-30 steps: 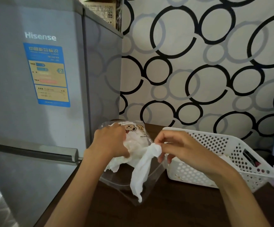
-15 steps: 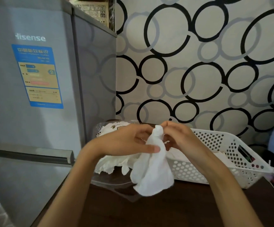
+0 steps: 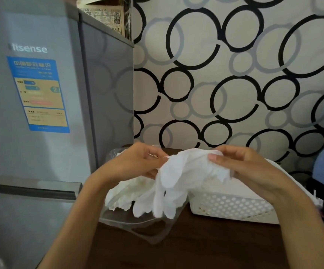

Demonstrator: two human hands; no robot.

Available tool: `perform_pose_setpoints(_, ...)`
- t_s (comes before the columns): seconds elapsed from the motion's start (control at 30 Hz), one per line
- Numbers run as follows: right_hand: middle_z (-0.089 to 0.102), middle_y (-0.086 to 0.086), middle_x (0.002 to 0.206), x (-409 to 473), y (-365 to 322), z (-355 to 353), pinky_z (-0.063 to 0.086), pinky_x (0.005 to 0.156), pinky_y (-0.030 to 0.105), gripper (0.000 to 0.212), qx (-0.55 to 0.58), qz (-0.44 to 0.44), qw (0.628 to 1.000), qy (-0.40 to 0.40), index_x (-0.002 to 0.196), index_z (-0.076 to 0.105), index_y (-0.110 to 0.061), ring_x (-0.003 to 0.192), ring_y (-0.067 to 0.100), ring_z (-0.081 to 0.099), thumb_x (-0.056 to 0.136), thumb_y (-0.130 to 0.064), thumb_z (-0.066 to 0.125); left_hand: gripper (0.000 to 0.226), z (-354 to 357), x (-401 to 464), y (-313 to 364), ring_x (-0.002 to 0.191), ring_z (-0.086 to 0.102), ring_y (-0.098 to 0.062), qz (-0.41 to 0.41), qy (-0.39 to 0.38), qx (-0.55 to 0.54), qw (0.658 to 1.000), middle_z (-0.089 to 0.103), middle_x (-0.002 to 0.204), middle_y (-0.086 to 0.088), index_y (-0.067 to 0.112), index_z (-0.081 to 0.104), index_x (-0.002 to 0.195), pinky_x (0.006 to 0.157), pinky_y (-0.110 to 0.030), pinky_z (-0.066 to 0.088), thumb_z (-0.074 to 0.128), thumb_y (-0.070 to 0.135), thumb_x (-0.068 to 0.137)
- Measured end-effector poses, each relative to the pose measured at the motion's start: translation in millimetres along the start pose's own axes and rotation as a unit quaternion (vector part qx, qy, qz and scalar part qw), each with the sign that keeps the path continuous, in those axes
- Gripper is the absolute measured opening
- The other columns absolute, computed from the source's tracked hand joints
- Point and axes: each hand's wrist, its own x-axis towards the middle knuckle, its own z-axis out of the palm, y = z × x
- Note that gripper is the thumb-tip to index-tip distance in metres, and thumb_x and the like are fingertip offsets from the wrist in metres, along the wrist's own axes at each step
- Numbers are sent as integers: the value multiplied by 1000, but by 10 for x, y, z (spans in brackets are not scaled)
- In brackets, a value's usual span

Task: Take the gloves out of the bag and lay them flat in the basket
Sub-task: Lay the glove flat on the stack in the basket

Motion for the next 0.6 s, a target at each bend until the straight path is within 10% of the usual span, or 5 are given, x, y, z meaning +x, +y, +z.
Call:
perform_pose_setpoints(0.27,75,-6,88,-91,13,-249,50,60,8,27,-100,79,992,20,93,76,-20,79,6,69,69,-8,79,28,85,5,-18,99,67,-10,-17,-113,28,993,71,107,4,24,69,110,91,-26,53,43,31,100)
perform_pose_setpoints(0.47,73,3,81,-88,-33,-198,45,50,13,14,-96,48,994,36,83,78,-19,61,4,58,69,-18,78,73,485,6,255,100,54,10,63,6,127,990,52,118,28,39,40,132,81,-12,47,51,73,68)
perform_pose_setpoints(0.6,73,2,82,-136,-102,-183,47,55,17,18,-106,13,994,22,88,77,-23,65,9,60,72,-15,77,42,664,84,159,93,59,2,108,81,217,967,63,106,19,36,55,110,84,-31,54,73,49,74)
